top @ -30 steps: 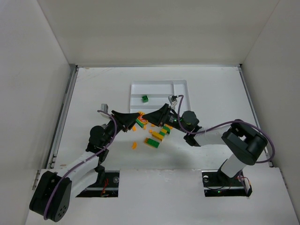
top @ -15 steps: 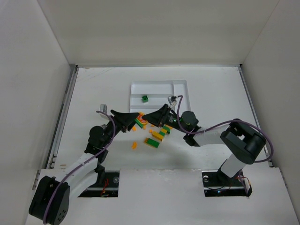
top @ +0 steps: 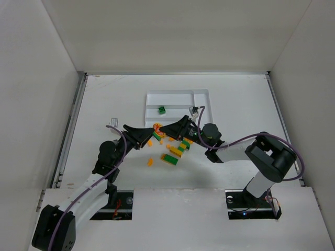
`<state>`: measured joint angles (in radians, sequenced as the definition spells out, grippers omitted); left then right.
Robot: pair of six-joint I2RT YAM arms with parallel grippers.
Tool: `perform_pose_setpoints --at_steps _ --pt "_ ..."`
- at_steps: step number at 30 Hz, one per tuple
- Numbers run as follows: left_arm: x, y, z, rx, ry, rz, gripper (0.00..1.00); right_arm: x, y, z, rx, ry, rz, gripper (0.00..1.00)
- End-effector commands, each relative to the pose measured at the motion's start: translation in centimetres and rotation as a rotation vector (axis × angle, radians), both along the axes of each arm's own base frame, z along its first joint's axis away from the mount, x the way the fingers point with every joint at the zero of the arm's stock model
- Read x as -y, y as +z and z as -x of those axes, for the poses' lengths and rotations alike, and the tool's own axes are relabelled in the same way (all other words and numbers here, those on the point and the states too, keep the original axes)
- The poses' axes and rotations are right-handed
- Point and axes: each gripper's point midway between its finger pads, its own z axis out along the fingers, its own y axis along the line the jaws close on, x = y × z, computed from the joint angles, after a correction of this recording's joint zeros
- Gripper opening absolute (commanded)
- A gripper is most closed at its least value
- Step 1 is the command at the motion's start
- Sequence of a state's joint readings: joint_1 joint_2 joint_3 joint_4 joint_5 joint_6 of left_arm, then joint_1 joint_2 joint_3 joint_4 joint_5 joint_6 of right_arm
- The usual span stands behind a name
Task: Sort the legos into containers by color
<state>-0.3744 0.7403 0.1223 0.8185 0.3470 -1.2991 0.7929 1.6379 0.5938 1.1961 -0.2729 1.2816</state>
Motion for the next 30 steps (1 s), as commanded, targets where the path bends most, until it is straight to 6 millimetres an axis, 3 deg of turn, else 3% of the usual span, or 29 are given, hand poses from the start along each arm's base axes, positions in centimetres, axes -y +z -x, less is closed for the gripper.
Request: perform_pose_setpoints --at_steps 1,9,18,22,27,30 --pt "0.2 1.2 -0.1 0.056 0.005 -0.031 0.48 0.3 2.1 -0.6 0.073 -0.037 -0.035 0.36" --pt "0.3 1.2 -0.4 0.059 0.025 -0.057 0.46 0.6 1.6 -1.0 0.079 -0.061 0.001 0.36" --pt "-0.7 2.8 -1.2 0.095 0.106 -0.025 0.32 0.5 2.2 -0.9 0.074 -0.049 -0.028 0.36" --pt "-0.5 3.7 -1.2 0.109 0.118 -0.008 0.31 0.3 3.7 -0.4 0.073 -0.019 -0.083 0.36" --pt "0.1 4.3 -0.9 0.13 0.105 0.009 0.4 0.2 4.7 -0.1 0.061 0.004 -0.135 0.36" --pt "0.2 4.5 -0.8 0.138 0.105 0.014 0.38 0.3 5.0 -0.1 0.058 0.007 -0.15 0.36"
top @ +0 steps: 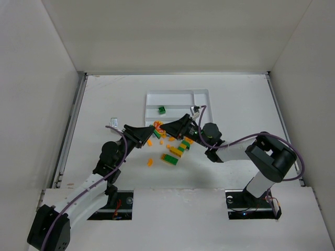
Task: Sort the legos into containers by color
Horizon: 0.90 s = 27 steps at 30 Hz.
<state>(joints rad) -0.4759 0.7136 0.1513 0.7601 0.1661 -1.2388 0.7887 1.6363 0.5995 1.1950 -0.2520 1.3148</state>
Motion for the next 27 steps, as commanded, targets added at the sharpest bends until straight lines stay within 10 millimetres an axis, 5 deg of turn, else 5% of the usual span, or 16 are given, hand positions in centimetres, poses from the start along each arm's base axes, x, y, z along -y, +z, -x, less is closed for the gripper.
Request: perform_pose_setpoints --at_steps 1,13,27 --pt "-0.1 4.0 -0.2 0.115 0.02 0.051 0.36 0.2 4.6 0.4 0.081 0.023 -0.131 0.36" --pt "-0.4 6.8 1.0 0.193 0.008 0.096 0.16 1.2 5.8 0.0 0.046 0.007 -0.209 0.35" --pt "-0.2 5.2 1.3 0.174 -0.024 0.061 0.15 6.9 5.9 -2.6 0.104 -0.142 -0.135 0.35"
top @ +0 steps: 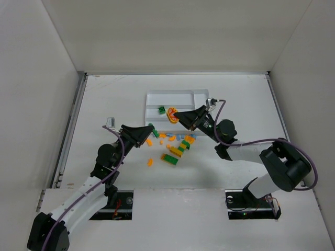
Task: Sort the legos into containers by color
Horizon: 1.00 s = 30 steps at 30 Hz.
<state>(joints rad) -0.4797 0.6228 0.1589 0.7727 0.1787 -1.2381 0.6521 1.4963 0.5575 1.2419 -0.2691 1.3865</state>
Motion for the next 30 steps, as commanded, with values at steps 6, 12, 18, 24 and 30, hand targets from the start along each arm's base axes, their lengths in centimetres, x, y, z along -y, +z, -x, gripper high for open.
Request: perform_pose_setpoints --at_steps 6,12,18,24,30 --pt "0.2 0.1 -0.5 0.034 0.002 -0.048 0.15 8.4 -6.4 -6.3 -0.066 -0.316 0.306 0.35" --pt "1.1 -2.2 -1.5 -0.002 0.007 -0.171 0.16 14.0 -11.4 -11.8 -0.128 -0.584 0.833 0.36" --pt "1.7 -3.4 -2.5 -0.025 0.029 -0.282 0.16 14.8 -13.4 -16.8 -0.126 -0.627 1.045 0.36" --pt "1.6 -4.6 -3.9 -0.066 0.07 -0.38 0.16 15.3 -15.8 -20.5 -0.142 -0.653 1.196 0.36" --pt "2.1 -5.5 -6.2 -0.09 0.108 -0.471 0.17 15.8 -15.4 -22.9 -0.131 -0.72 1.234 0.48"
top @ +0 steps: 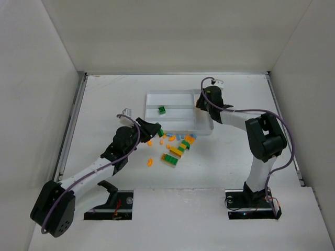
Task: Sort the legos into containers by color
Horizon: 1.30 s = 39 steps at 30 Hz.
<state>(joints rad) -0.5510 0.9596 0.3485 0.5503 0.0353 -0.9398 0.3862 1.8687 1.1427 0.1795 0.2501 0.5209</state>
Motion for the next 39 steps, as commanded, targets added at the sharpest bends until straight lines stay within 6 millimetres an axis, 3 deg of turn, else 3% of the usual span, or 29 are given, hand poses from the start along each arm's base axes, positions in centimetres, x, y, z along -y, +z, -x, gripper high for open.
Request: perform_pose_setpoints --at_steps 1,4,7,10,14,19,24,29,39 --pt "0.5 1.8 -2.1 0.064 0.026 -0.061 0.17 0.8 3.9 -2.5 0.1 -0.045 0.044 0.53" --pt "0.9 1.0 -3.9 0.051 0.051 -0.124 0.17 0.5 5.4 -2.5 0.128 -0.036 0.027 0.69" --pt "1.3 0.2 -5.8 0.034 0.063 -0.173 0.18 0.9 6.7 -1.3 0.16 -0.042 0.005 0.77" --pt "1.7 -0.2 -7.8 0.034 0.085 -0.212 0.18 0.4 7.4 1.9 0.196 -0.03 -0.044 0.78" --pt "1.8 -1.1 -11.0 0.014 0.15 -0.256 0.18 -0.8 6.7 6.2 0.217 0.004 -0.11 0.78" --pt "2.5 -2.1 -14.7 -0.043 0.228 -0.236 0.18 -2.0 7.1 10.3 0.217 0.066 -0.131 0.78" --pt "2.9 -3.7 -17.2 -0.102 0.363 -0.236 0.18 -1.6 7.7 13.5 0.242 0.095 -0.147 0.78" --pt "2.9 -6.0 -18.0 -0.189 0.51 -0.224 0.21 -0.9 8.6 15.0 0.278 0.098 -0.19 0.78" --pt "3.6 -6.8 -17.8 -0.258 0.627 -0.123 0.27 -1.9 8.8 15.6 0.275 0.143 -0.231 0.78"
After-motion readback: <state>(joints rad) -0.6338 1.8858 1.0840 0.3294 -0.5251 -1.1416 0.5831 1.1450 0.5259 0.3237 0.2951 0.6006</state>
